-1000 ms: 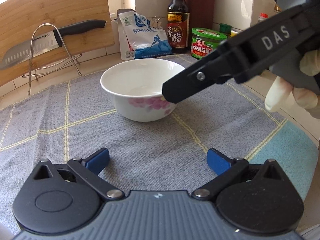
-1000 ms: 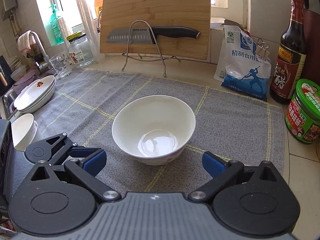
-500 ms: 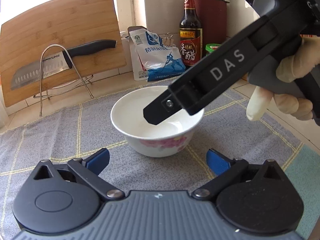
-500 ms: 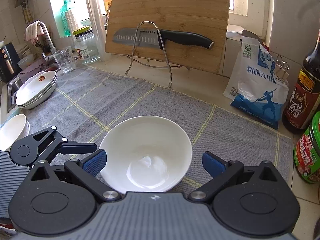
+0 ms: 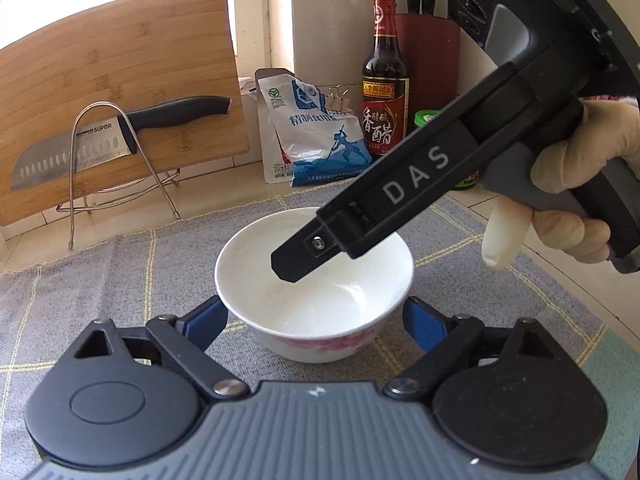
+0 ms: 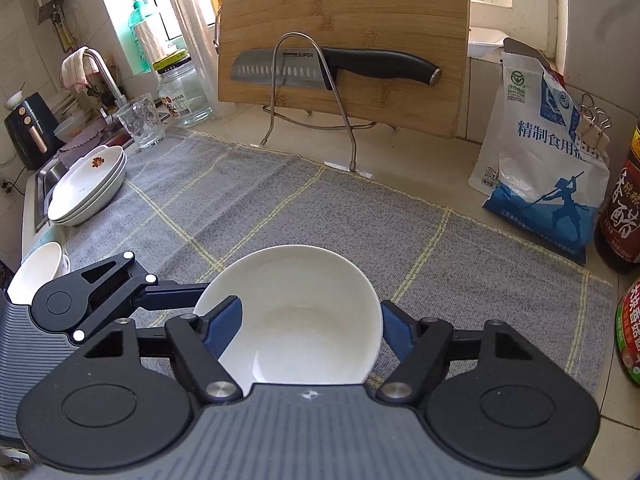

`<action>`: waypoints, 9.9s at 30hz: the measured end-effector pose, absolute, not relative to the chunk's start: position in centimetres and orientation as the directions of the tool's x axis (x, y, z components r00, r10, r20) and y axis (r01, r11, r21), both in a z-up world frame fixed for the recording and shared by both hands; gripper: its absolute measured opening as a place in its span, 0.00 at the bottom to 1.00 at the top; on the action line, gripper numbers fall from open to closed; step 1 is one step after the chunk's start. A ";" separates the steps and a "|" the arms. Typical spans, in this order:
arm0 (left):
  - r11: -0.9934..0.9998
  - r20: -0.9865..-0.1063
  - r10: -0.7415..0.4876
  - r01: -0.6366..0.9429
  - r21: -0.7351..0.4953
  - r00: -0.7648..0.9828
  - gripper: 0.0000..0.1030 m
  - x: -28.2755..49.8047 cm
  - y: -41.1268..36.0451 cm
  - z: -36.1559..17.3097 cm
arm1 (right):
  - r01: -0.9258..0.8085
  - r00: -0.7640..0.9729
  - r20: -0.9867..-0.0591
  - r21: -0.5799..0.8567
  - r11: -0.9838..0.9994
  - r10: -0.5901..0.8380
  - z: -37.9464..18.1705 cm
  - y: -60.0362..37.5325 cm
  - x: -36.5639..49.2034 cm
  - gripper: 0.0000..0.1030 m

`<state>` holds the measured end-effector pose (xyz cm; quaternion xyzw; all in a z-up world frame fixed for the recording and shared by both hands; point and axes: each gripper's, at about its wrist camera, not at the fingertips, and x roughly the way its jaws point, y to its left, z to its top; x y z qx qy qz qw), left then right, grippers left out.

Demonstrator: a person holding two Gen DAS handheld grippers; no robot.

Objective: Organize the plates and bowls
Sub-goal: 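Grasp the rim of the floral bowl with the right tool, then carry the floral bowl with the right tool and lower it into the nested bowls, then open the right tool and lift it off the bowl stack, then grip the three-bowl stack from opposite sides with the left and right tools, then lift the bowl stack with both tools and lower it onto the plate stack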

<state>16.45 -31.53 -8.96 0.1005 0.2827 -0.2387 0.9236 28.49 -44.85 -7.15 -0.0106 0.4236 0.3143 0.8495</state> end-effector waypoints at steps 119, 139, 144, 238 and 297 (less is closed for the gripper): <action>0.894 -0.684 -0.335 0.447 -0.016 0.647 0.92 5.0 -9.2 -2.6 | -0.629 0.287 -0.742 0.331 0.703 0.606 -1.7 -20.3 17.5 0.78; 0.845 -0.602 -0.454 0.532 -0.055 0.658 0.98 2.6 -6.9 -2.3 | -0.679 0.409 -0.726 0.162 0.716 0.553 -1.6 -20.3 13.5 0.99; 0.790 -0.578 -0.519 0.611 -0.044 0.630 0.99 2.5 -5.7 -2.1 | -0.658 0.454 -0.717 0.132 0.742 0.530 -0.8 -20.5 12.4 1.00; 0.182 -0.783 -0.611 0.983 0.003 0.115 0.82 11.6 -5.5 -7.3 | -0.822 0.289 -0.852 0.014 0.569 0.438 -5.6 -16.7 12.6 0.87; 0.504 -0.780 -0.486 0.856 0.119 0.394 0.82 22.2 14.3 -3.1 | -0.917 0.251 -0.812 -0.025 0.398 0.528 -4.1 2.2 27.9 0.87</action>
